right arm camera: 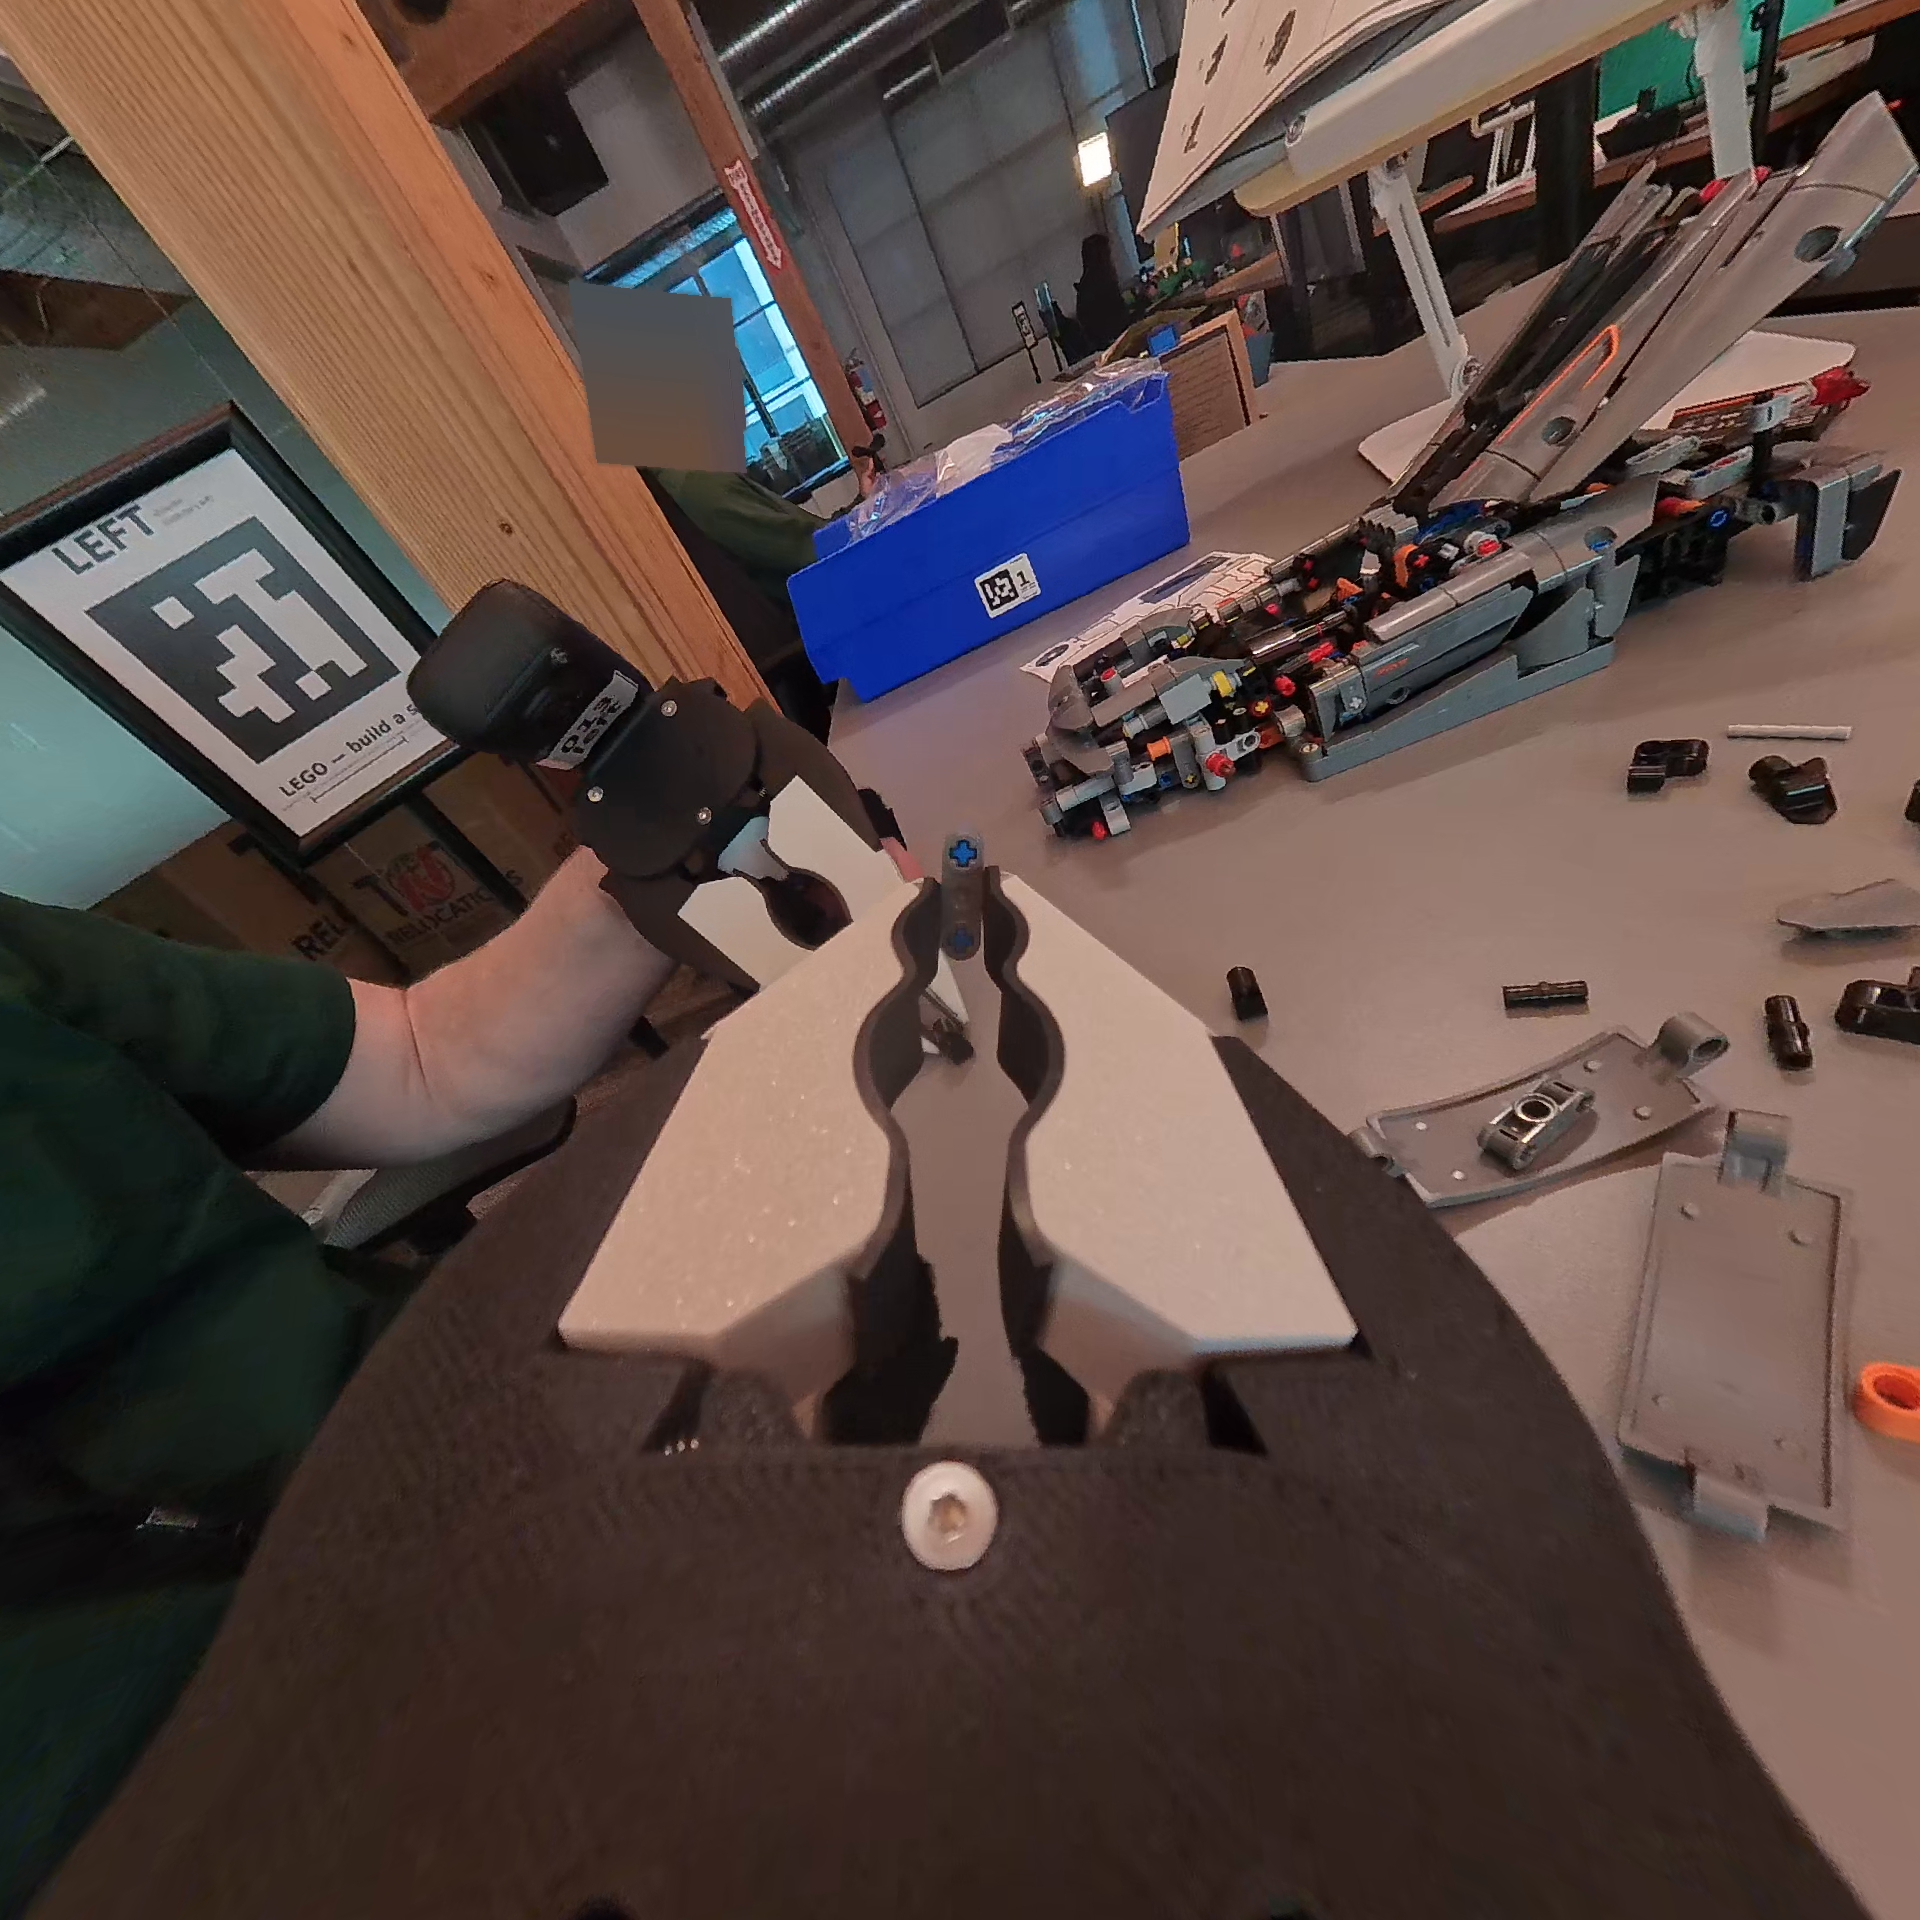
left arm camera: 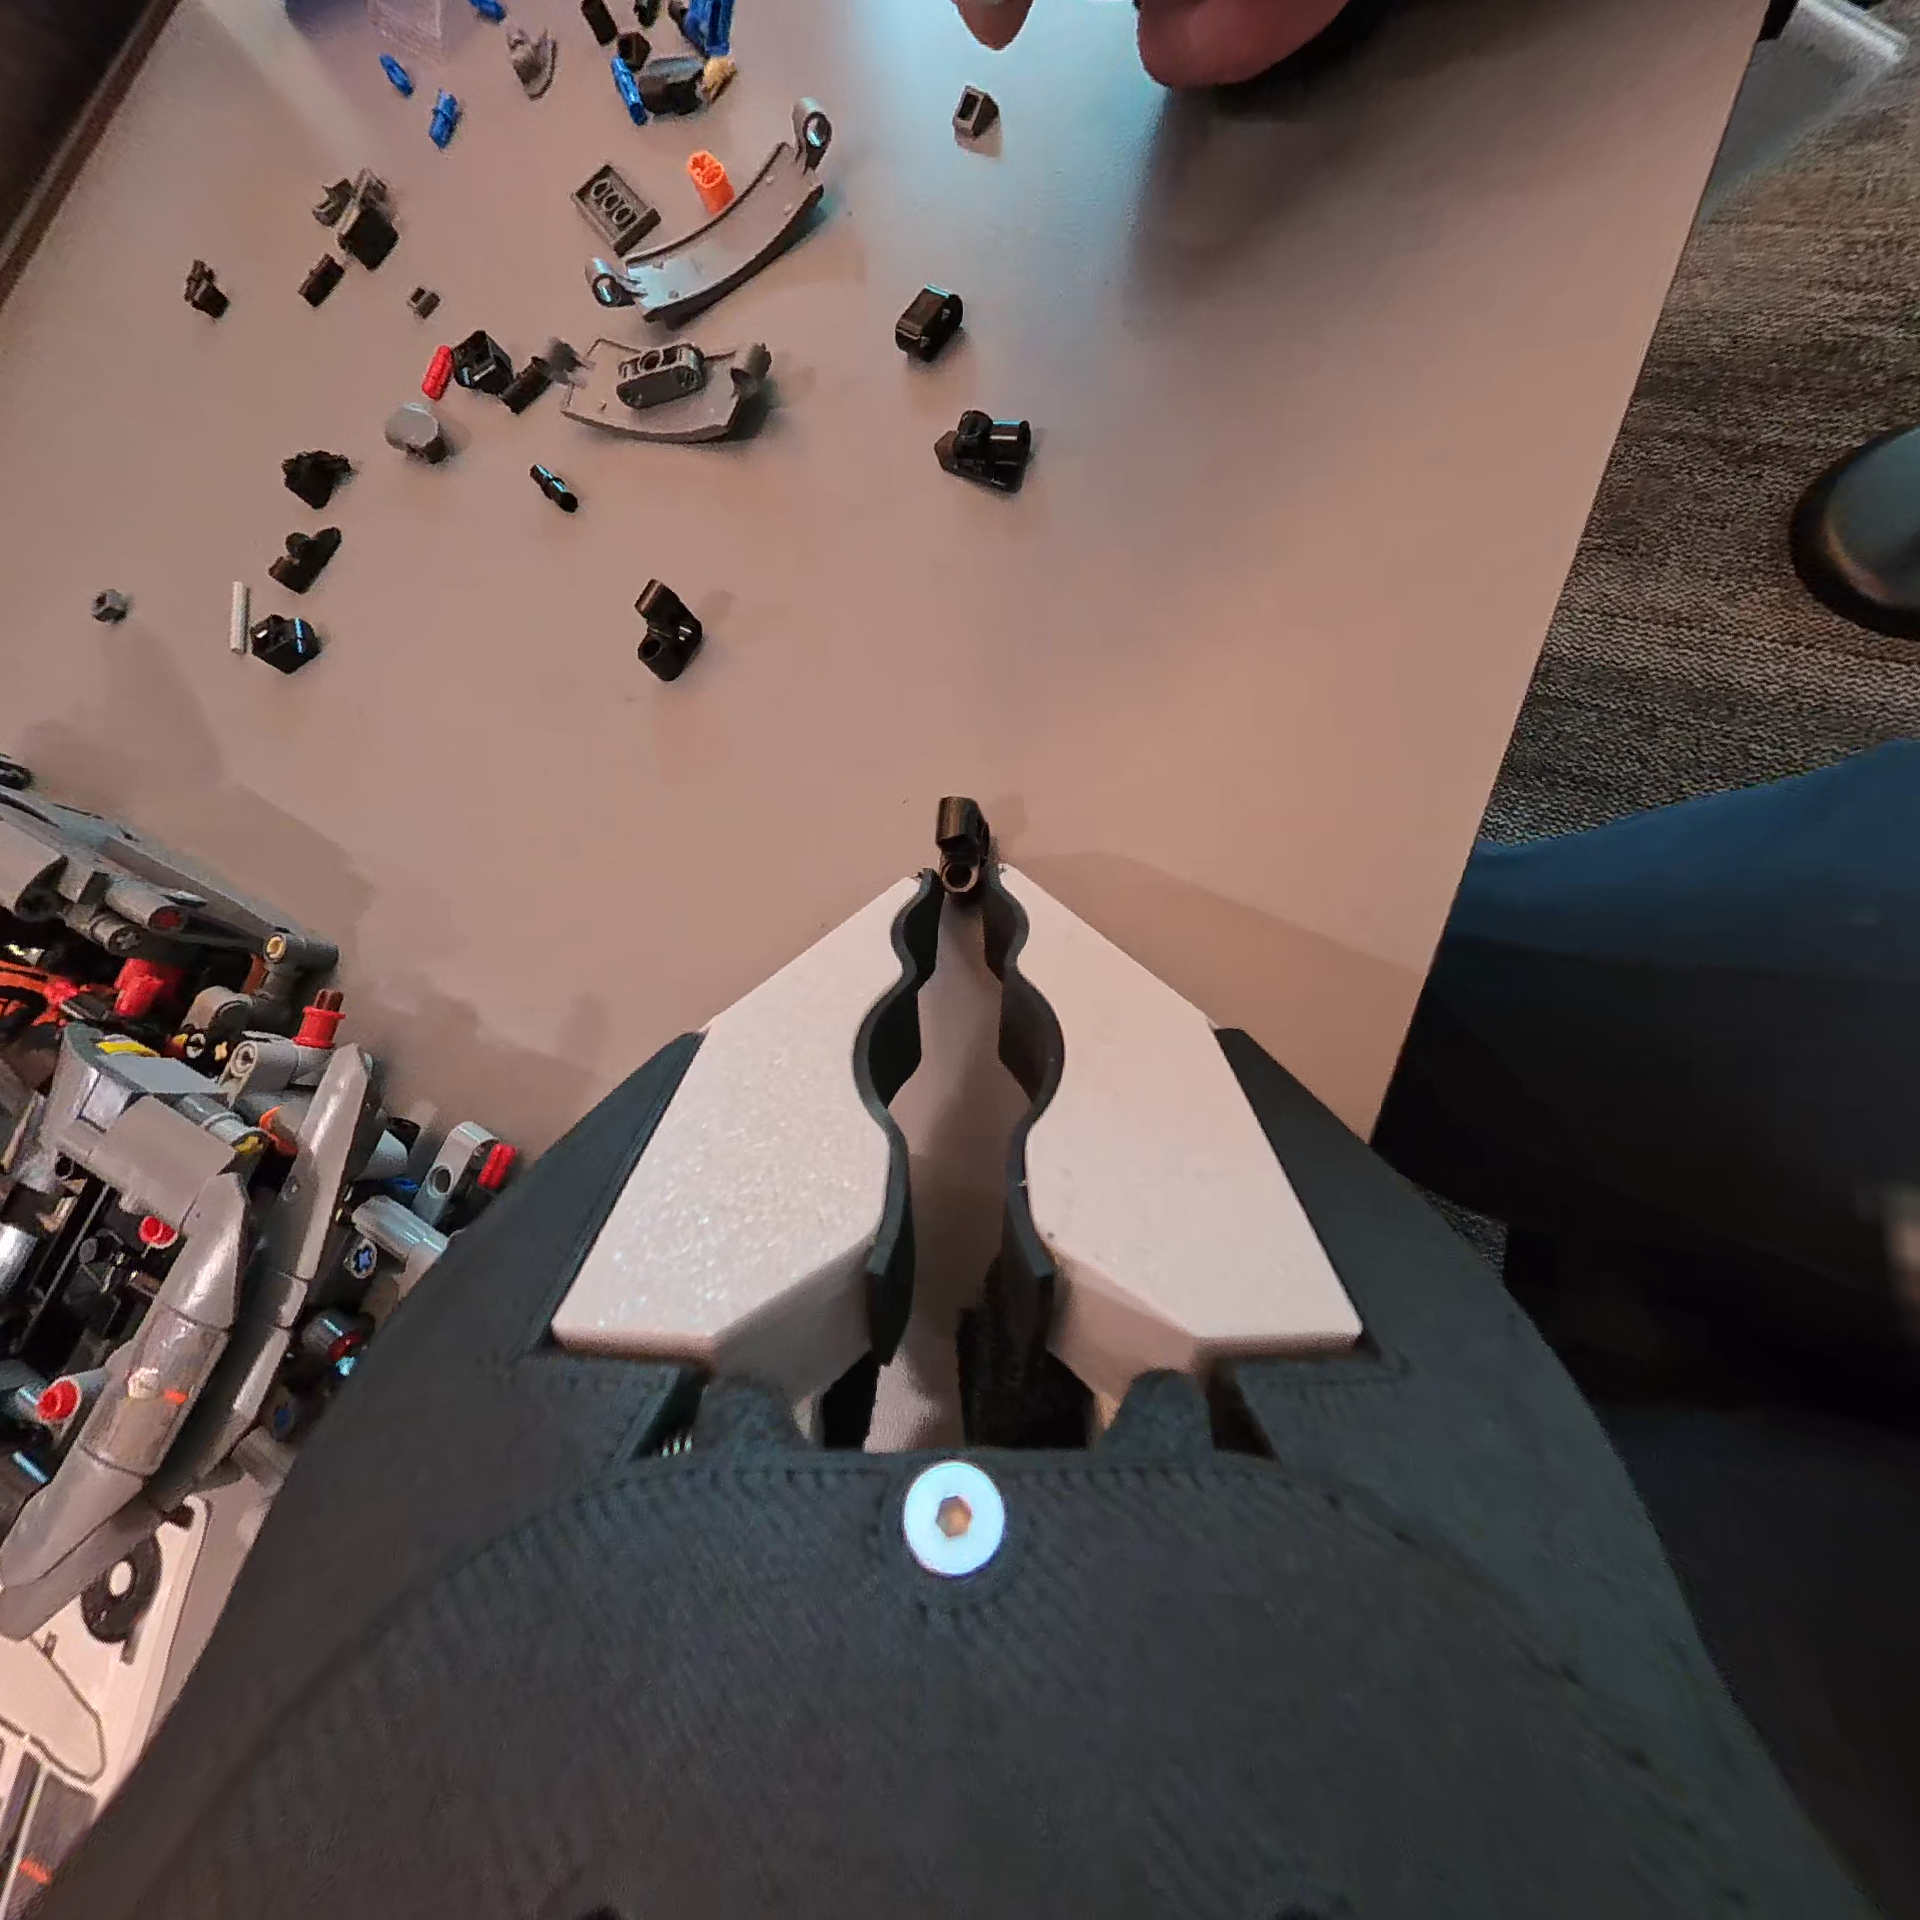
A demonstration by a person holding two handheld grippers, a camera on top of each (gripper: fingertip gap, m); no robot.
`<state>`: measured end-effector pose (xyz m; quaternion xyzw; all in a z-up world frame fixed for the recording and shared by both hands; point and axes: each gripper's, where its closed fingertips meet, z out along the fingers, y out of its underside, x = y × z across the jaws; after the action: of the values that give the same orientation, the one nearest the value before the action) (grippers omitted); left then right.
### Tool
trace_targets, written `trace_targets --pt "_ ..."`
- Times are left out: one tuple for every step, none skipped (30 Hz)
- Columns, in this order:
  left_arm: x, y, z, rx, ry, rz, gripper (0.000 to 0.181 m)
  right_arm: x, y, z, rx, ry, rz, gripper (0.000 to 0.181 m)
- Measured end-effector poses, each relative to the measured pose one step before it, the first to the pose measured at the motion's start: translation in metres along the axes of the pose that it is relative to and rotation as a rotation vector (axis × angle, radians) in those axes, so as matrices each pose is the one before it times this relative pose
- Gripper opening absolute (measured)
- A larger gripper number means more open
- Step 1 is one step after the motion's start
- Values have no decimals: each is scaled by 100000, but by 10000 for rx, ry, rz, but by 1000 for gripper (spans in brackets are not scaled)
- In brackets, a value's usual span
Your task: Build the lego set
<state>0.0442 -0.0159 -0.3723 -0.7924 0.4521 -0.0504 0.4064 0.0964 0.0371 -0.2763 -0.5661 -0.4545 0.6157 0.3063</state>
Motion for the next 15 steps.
trace_targets --pt "48 -71 -36 30 43 6 5 -17 17 9 -7 -3 -6 6" --pt "-9 -78 -47 23 26 35 5 -12 5 5 -9 -4 -6 6" --pt "-84 -62 -45 -6 -34 79 5 -10 23 15 -13 -1 -9 6" --pt "-51 -47 -28 -57 7 84 5 -17 22 23 -17 0 -11 6" --pt "21 -57 -33 -96 53 108 5 -10 28 12 -16 -1 -8 6" --pt "-29 -99 -44 -104 26 160 5 -12 8 13 -11 -3 -4 6" --pt "-102 -175 -67 -100 -9 192 5 -9 11 8 -6 -3 -3 6" --pt "29 -181 -59 -134 86 226 5 -12 17 1 -3 -5 1 6" --pt "42 -128 -45 -196 113 272 5 -2 -2 6 -2 -6 5 6" --pt "2 -118 -45 -250 111 318 5 -6 3 -1 -2 -3 2 6" --pt "348 -28 -27 -329 345 353 5 -13 9 0 -4 -4 -2 6" --pt "273 13 -26 -369 304 380 5 -9 2 -1 -1 -6 1 6" --pt "99 27 -16 -396 221 378 5 2 -2 2 5 -5 5 6" --pt "341 167 0 -468 409 358 5 0 -17 -9 7 -7 8 6" --pt "241 132 -21 -422 369 345 5 -7 1 -9 4 -9 8 6"
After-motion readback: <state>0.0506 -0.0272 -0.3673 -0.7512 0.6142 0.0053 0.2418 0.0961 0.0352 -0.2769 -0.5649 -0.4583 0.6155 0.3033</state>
